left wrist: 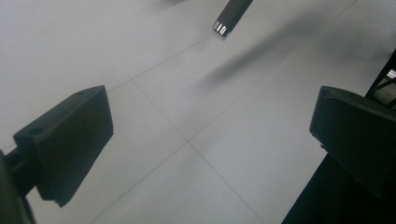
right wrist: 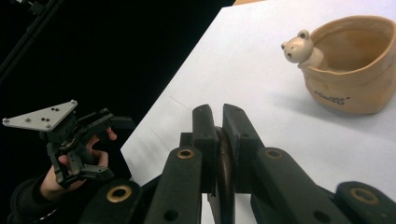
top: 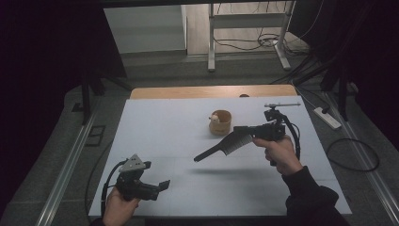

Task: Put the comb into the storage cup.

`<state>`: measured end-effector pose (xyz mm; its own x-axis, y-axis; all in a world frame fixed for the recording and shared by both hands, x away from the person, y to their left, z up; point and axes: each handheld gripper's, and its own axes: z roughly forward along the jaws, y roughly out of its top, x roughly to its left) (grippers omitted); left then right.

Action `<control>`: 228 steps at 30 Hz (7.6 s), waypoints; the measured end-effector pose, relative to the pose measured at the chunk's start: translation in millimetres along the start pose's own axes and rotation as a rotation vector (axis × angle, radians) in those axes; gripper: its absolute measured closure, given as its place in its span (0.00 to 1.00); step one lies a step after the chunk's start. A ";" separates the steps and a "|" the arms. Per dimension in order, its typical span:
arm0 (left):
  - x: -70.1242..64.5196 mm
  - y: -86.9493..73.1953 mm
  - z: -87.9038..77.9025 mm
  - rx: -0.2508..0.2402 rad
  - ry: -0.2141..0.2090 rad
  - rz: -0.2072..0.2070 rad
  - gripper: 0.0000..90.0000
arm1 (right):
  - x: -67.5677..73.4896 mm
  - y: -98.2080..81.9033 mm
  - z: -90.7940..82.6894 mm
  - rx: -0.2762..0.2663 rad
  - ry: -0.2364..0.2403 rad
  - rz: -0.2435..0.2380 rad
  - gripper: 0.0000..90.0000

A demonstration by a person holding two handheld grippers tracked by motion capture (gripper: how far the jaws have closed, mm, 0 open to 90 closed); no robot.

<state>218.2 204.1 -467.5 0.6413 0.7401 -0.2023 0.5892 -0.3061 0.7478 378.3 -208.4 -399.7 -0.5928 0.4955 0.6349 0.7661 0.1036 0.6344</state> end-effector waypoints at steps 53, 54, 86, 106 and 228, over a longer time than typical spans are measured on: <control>14.8 -31.8 -30.2 -0.005 0.111 -0.057 0.00 | -6.6 50.5 -45.3 -0.106 -0.143 -0.004 0.93; 14.7 -31.7 -30.0 -0.004 0.112 -0.056 0.00 | -6.8 51.6 -46.8 -0.109 -0.145 -0.004 0.94; 14.1 -30.9 -28.2 0.013 0.114 -0.051 0.00 | -21.8 82.9 -58.5 -0.178 -0.275 0.004 0.93; 15.4 -31.2 -28.7 0.011 0.099 -0.051 0.00 | -32.1 91.8 -32.9 -0.166 -0.335 -0.004 0.93; 16.9 -31.3 -28.6 0.011 0.090 -0.066 0.00 | -39.3 57.1 22.9 -0.023 -0.501 -0.268 0.07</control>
<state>196.5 243.3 -476.2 0.5548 0.8093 -0.1929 0.6341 -0.2612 0.7278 451.0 -202.2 -398.6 -0.5714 0.8036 0.1668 0.5959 0.2665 0.7575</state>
